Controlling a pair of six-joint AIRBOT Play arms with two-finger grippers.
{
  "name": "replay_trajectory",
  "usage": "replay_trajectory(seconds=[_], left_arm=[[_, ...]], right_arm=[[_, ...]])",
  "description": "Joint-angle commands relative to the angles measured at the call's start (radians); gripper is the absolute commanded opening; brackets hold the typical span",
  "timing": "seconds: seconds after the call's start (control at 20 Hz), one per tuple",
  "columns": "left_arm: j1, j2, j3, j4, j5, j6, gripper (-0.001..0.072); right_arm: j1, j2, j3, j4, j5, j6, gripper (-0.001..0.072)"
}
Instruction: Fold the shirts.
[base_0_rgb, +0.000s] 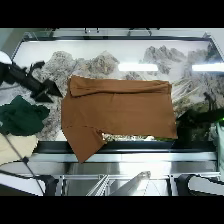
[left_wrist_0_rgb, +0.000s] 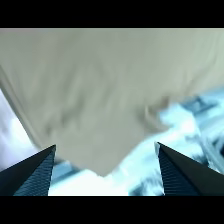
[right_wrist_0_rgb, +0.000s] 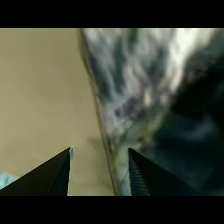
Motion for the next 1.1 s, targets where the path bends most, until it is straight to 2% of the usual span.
replay_trajectory(seconds=[0.0, 0.1, 0.15, 0.2, 0.3, 0.5, 0.65, 0.75, 0.8, 0.9, 1.0, 1.05], left_arm=[[0.006, 0.176, -0.369, 0.004, -0.013, -0.011, 0.0706], [0.006, 0.251, -0.547, 0.004, 0.025, -0.006, 0.0706], [0.006, 0.282, -0.622, 0.004, 0.062, -0.003, 0.0707], [0.006, 0.304, -0.679, 0.003, 0.102, 0.004, 0.0706], [0.003, 0.327, -0.759, -0.004, 0.189, 0.011, 0.0706], [-0.053, 0.298, -0.838, -0.005, 0.325, 0.011, 0.0706], [-0.130, 0.199, -0.802, -0.006, 0.407, 0.011, 0.0705], [-0.183, 0.121, -0.739, -0.003, 0.432, 0.009, 0.0659], [-0.206, 0.089, -0.697, 0.002, 0.432, 0.026, 0.0512], [-0.230, 0.032, -0.612, -0.001, 0.396, 0.030, 0.0308], [-0.248, 0.003, -0.559, -0.003, 0.355, 0.035, 0.0002], [-0.251, 0.002, -0.546, -0.001, 0.338, 0.039, 0.0026]], right_arm=[[0.013, -0.005, -0.136, -0.002, -0.107, 0.008, 0.0413], [0.050, -0.049, -0.137, 0.036, -0.105, -0.025, 0.0403], [0.068, -0.066, -0.135, 0.067, -0.105, -0.045, 0.0320], [0.080, -0.071, -0.134, 0.099, -0.106, -0.067, 0.0291], [0.088, -0.071, -0.134, 0.168, -0.108, -0.105, 0.0294], [0.088, -0.071, -0.134, 0.196, -0.100, -0.106, 0.0294], [0.088, -0.071, -0.134, 0.197, -0.097, -0.106, 0.0294], [0.088, -0.071, -0.134, 0.198, -0.080, -0.105, 0.0294], [0.086, -0.071, -0.134, 0.200, -0.069, -0.105, 0.0294], [0.085, -0.071, -0.134, 0.201, -0.045, -0.102, 0.0294], [0.085, -0.070, -0.134, 0.201, -0.024, -0.102, 0.0293], [0.085, -0.070, -0.134, 0.201, -0.012, -0.102, 0.0266]])
